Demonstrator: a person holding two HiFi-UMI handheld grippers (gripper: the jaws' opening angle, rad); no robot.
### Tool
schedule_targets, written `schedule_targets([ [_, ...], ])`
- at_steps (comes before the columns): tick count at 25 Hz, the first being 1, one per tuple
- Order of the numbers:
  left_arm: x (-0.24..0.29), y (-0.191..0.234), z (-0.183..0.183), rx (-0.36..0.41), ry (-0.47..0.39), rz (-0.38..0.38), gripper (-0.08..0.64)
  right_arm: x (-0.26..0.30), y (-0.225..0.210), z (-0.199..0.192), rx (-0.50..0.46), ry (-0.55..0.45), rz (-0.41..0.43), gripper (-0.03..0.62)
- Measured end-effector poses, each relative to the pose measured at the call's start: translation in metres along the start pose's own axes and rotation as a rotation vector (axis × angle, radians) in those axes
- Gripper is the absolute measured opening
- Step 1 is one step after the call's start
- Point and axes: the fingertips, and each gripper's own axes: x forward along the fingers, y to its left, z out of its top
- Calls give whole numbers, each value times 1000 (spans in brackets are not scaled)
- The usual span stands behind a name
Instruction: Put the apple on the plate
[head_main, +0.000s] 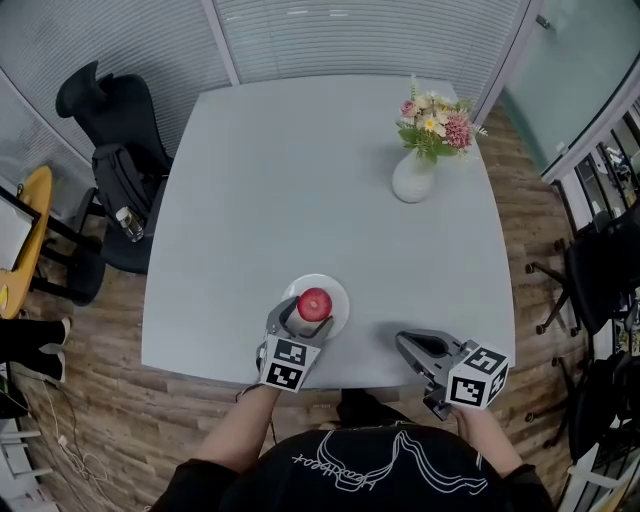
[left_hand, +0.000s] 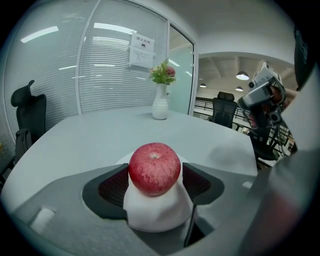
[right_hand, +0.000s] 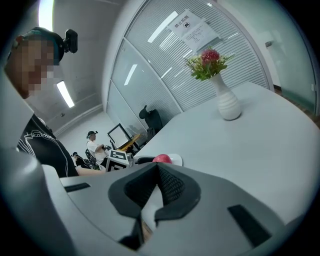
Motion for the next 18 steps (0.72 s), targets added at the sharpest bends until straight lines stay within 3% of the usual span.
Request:
schedule_targets([
  [7, -4, 2, 3, -18, 1, 3, 344, -1, 8, 0, -13, -6, 17, 9],
  [13, -38, 2, 19, -49, -42, 19, 344, -5, 27, -1, -39, -30, 36, 9],
  [18, -85, -12, 41, -109, -94, -40, 337, -8, 54, 5, -78, -62, 75, 9],
])
